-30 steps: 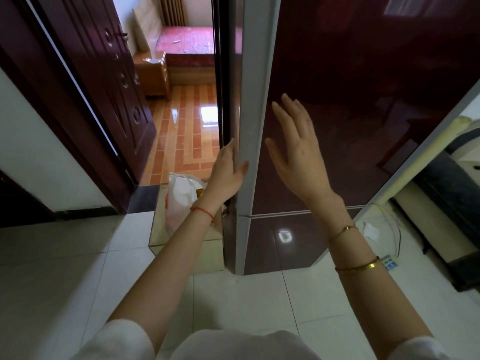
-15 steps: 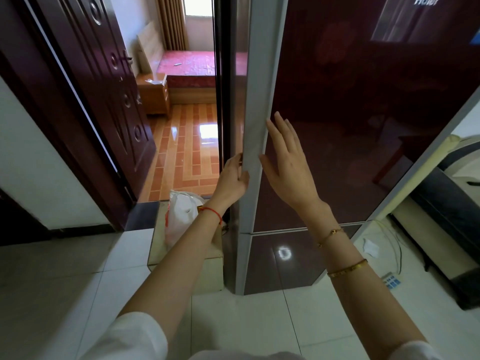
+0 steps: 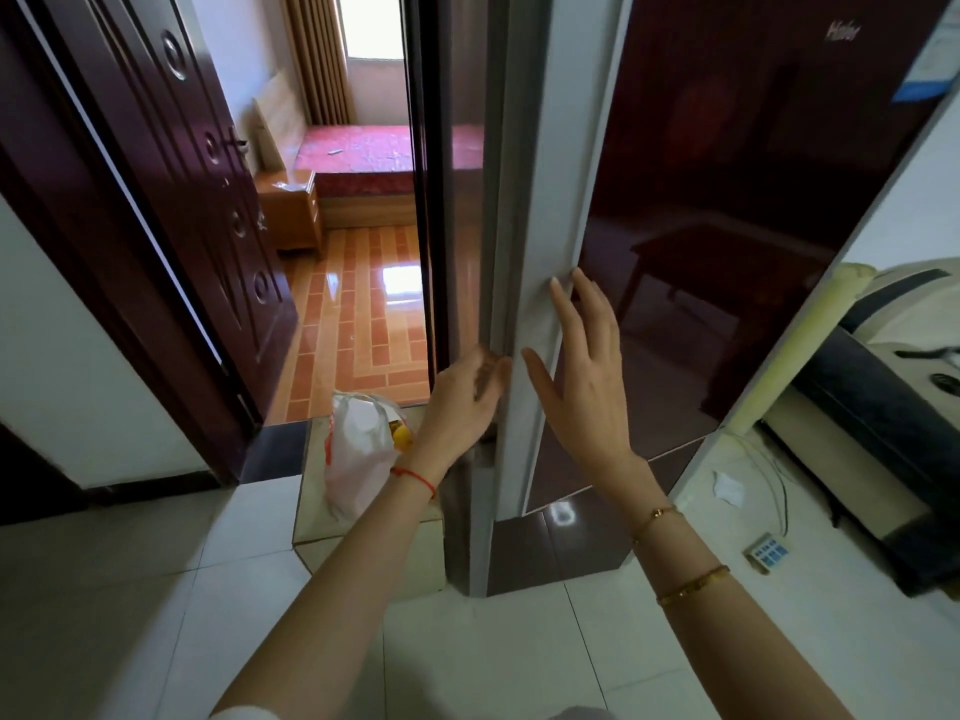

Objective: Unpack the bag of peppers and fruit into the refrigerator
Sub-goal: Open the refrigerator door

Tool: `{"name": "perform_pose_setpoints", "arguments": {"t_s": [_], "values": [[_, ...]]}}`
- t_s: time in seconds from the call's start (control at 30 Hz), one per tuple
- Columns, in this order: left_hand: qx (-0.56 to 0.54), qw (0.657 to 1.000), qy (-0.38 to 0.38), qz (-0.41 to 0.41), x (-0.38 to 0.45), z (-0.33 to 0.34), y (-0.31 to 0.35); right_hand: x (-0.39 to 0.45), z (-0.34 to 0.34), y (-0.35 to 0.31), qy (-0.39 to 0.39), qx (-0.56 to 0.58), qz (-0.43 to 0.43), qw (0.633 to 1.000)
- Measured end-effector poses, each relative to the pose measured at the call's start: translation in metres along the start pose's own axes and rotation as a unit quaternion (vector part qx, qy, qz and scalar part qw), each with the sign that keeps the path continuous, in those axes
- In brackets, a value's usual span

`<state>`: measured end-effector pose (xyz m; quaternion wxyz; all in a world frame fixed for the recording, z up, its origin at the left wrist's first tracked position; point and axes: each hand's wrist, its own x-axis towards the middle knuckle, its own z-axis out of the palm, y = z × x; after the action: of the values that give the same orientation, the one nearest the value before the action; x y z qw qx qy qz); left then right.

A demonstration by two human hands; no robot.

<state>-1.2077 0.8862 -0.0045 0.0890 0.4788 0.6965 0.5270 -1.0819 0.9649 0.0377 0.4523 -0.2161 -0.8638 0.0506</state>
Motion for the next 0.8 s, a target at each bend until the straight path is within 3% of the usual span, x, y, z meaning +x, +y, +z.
{"name": "perform_pose_setpoints", "arguments": {"t_s": [0.37,0.57,0.7,0.8], "values": [[0.002,0.989,-0.02,0.15,-0.038,0.028,0.04,-0.056,-0.072,0.008,0.093,-0.043,0.016,0.995],[0.057,0.968,0.028,0.245,-0.055,0.045,0.066,-0.081,-0.11,0.016,0.11,-0.08,-0.008,0.991],[0.045,0.961,0.065,0.266,-0.063,0.058,0.089,-0.101,-0.131,0.02,0.107,-0.11,-0.001,0.988],[0.028,0.964,0.051,0.258,-0.069,0.066,0.108,-0.115,-0.151,0.023,0.114,-0.122,0.007,0.986]]}}
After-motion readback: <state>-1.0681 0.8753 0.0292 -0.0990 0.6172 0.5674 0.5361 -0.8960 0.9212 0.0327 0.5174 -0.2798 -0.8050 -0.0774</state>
